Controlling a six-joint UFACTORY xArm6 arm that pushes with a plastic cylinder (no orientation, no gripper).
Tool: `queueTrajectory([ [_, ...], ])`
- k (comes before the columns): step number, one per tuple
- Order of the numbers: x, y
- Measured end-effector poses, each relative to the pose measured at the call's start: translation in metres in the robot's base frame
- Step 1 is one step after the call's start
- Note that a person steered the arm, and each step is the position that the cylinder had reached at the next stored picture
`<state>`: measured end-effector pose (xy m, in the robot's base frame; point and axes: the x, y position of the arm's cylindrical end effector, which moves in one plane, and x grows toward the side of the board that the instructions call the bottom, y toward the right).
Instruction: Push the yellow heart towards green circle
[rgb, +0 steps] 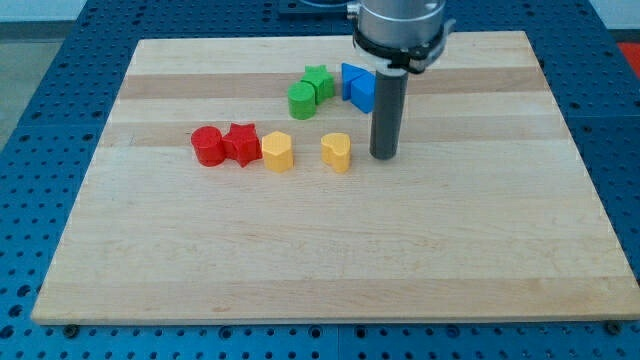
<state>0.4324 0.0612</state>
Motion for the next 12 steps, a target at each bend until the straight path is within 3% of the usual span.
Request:
queueTrajectory([
  [4,0.018,-0.034],
  [9,-0.008,-0.069],
  [12,0.003,-0.124],
])
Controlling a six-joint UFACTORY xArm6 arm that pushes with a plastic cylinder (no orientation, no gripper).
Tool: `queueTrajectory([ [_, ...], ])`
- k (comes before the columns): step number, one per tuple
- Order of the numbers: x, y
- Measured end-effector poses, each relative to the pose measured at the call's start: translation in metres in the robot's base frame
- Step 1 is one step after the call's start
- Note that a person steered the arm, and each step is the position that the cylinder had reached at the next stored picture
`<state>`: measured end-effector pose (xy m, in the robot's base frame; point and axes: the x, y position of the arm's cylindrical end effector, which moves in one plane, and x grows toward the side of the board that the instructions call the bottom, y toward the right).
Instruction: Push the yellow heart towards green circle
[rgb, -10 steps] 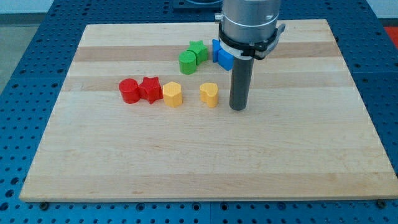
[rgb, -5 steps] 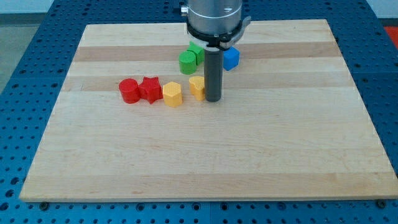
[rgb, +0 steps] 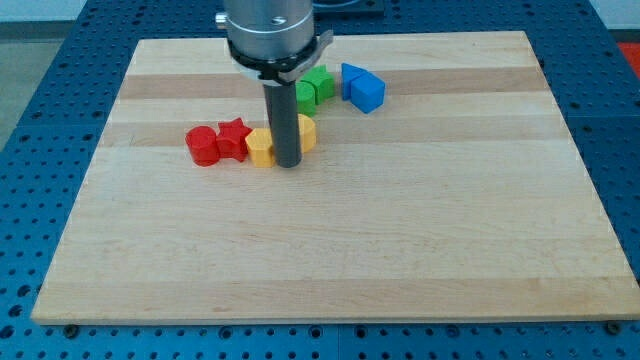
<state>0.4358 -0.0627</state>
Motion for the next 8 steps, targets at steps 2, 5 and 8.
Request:
queueTrajectory([
  [2,-0.004,-0.014],
  [5,-0.013,0.010],
  [8,-0.008,0.043],
])
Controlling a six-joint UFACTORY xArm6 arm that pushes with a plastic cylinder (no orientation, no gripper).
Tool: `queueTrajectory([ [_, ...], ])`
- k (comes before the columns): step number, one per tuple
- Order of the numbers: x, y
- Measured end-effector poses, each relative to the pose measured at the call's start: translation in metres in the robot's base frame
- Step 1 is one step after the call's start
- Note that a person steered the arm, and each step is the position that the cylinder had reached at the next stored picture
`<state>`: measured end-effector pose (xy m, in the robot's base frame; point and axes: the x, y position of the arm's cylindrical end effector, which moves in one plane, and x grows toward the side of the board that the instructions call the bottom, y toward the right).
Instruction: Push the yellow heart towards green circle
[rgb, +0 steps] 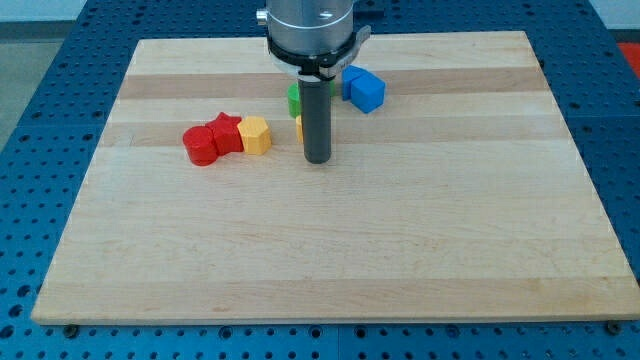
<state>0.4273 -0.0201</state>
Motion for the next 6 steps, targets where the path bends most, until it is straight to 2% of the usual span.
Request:
queueTrajectory([
  [6,-0.033,0.000],
])
